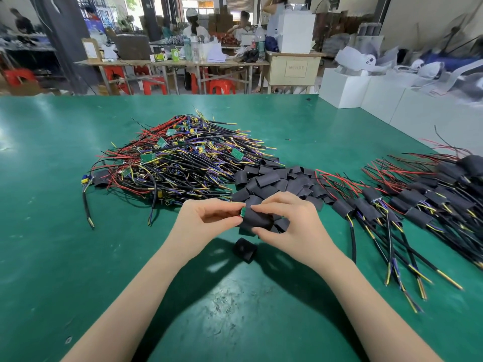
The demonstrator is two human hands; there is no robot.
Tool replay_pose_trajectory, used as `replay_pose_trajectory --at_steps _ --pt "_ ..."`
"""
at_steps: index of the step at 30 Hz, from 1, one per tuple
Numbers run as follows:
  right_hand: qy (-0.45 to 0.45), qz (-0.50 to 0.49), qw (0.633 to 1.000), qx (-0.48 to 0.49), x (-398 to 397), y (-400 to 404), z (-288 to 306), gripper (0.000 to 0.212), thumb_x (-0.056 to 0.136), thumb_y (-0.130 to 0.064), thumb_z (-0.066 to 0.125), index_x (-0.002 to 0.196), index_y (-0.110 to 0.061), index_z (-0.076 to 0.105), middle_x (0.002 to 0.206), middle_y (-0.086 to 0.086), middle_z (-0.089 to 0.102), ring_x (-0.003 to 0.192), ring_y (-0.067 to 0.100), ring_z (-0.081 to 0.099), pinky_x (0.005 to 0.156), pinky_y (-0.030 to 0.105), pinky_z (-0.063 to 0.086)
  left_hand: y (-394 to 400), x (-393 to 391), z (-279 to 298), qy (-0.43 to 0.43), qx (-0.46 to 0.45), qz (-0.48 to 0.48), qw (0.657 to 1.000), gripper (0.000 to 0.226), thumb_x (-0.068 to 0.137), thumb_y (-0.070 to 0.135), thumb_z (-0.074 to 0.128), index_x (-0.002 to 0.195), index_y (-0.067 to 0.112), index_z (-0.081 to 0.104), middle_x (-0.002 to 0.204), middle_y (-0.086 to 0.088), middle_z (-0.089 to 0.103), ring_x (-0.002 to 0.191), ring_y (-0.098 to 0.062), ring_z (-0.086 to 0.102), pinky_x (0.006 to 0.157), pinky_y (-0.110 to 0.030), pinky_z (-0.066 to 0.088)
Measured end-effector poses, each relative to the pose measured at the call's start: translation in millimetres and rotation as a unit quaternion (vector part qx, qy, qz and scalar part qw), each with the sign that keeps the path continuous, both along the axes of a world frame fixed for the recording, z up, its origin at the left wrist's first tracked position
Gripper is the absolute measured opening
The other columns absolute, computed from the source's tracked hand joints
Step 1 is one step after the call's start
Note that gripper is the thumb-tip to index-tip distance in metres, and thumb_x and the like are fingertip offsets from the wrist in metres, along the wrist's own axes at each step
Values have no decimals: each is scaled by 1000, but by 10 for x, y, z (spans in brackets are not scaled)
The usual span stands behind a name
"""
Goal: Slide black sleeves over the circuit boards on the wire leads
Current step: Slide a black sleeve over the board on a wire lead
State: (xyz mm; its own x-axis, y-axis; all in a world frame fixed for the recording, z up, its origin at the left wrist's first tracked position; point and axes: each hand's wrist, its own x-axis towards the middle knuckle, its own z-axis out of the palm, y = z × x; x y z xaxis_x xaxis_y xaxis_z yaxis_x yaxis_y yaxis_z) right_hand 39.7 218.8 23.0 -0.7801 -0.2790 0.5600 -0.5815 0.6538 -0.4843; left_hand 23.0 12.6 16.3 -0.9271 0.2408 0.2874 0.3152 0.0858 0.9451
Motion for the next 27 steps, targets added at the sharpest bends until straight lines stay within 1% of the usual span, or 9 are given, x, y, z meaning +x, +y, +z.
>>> replay_pose_trajectory --at_steps 3,5,8,11,14,17,20,24,27 --pt "-10 -2 1000 -18 -4 -15 1 33 68 -19 83 101 -17 75 93 -4 67 87 15 61 82 33 50 -26 -21 18 10 -11 -1 1000 26 78 -5 74 99 9 75 93 -8 75 85 -17 71 79 -20 54" --pt "-8 -6 1000 -19 -6 -30 -7 33 68 -19 84 100 -16 75 93 -4 67 88 15 60 82 33 50 -56 -38 38 6 -12 4 1000 19 78 -4 75 92 8 75 88 -7 76 80 -16 71 74 -19 54" --pt "8 0 1000 -4 -4 -57 -24 35 68 -16 83 101 -13 75 95 -2 67 90 19 59 82 35 49 -91 -43 41 -30 -24 5 999 19 79 -3 73 82 15 78 77 -7 75 69 -12 69 61 -18 51" --pt "37 11 998 44 6 -73 -47 35 69 -15 82 103 -12 74 95 -1 67 88 22 57 80 37 48 -94 -42 12 -72 -32 -3 997 19 80 -2 73 81 17 79 71 -10 74 64 -10 66 55 -17 47" --pt "39 6 998 48 11 -69 -45 34 70 -17 81 103 -13 74 95 -2 66 89 21 58 80 38 48 -95 -55 10 -83 -31 -5 996 18 80 -2 73 83 15 78 71 -10 73 64 -10 65 56 -18 48" --pt "18 2 1000 9 22 -47 -17 31 72 -17 81 103 -15 74 96 -4 65 86 14 61 78 31 50 -93 -56 28 -63 -30 -1 998 17 81 -1 73 86 14 77 78 -5 75 68 -10 66 64 -19 53" --pt "13 -13 1000 0 23 20 36 29 72 -18 81 100 -16 75 94 -5 64 78 12 61 72 26 50 -96 -63 50 -17 -32 30 999 17 84 1 70 87 16 77 89 -2 76 82 -13 70 78 -19 54" --pt "5 -54 997 -48 -22 209 140 26 70 -10 83 95 -17 77 87 -5 64 59 13 51 61 16 43 -166 -102 76 20 -9 99 995 17 85 2 70 90 16 76 93 3 76 87 -7 69 80 -14 50" --pt "12 -123 986 -111 -51 440 231 28 70 -10 83 96 -17 76 89 -1 66 71 21 61 68 26 52 -211 -118 85 23 -1 117 993 16 85 2 69 91 15 76 91 5 76 83 -3 68 75 -12 50"
